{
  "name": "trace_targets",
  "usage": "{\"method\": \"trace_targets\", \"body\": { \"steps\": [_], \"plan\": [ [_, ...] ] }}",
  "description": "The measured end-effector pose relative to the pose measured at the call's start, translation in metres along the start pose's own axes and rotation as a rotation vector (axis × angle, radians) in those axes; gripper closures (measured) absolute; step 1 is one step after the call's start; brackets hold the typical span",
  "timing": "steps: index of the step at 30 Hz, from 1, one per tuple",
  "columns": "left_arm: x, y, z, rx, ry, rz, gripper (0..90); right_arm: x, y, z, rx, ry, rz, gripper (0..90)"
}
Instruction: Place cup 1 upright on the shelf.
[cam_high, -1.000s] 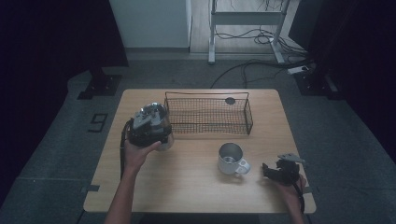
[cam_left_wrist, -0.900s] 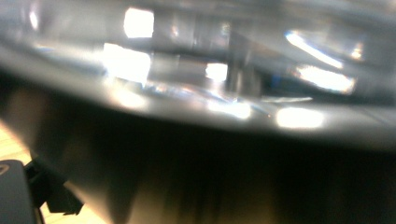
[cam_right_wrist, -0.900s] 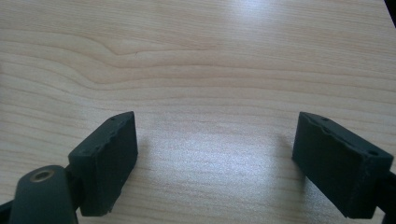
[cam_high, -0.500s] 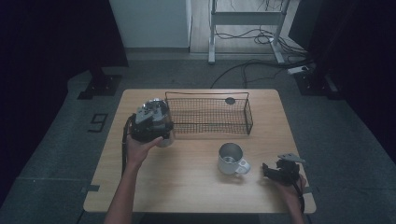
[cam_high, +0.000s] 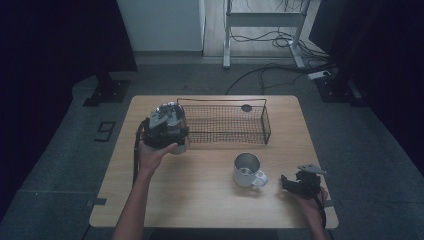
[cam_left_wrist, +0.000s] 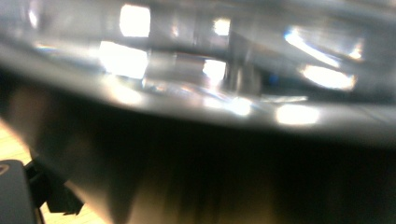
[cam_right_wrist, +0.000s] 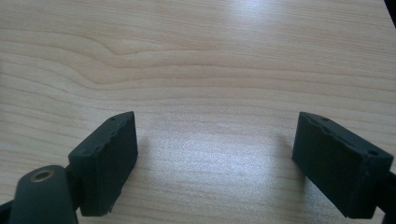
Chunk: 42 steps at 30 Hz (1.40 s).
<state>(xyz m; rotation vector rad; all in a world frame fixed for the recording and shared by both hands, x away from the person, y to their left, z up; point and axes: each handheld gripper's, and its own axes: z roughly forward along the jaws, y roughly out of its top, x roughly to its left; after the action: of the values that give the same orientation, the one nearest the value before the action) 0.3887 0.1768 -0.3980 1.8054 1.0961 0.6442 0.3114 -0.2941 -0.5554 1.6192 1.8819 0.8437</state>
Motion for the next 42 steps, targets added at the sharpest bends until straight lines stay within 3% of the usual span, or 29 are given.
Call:
{"method": "trace_targets", "body": {
  "steps": [42],
  "plan": [
    [0.002,0.023,0.031,0.009,-0.019,-0.001,4.0,-0.001,0.001,0.001,-0.003,-0.008,0.006,14.0]
  ]
}}
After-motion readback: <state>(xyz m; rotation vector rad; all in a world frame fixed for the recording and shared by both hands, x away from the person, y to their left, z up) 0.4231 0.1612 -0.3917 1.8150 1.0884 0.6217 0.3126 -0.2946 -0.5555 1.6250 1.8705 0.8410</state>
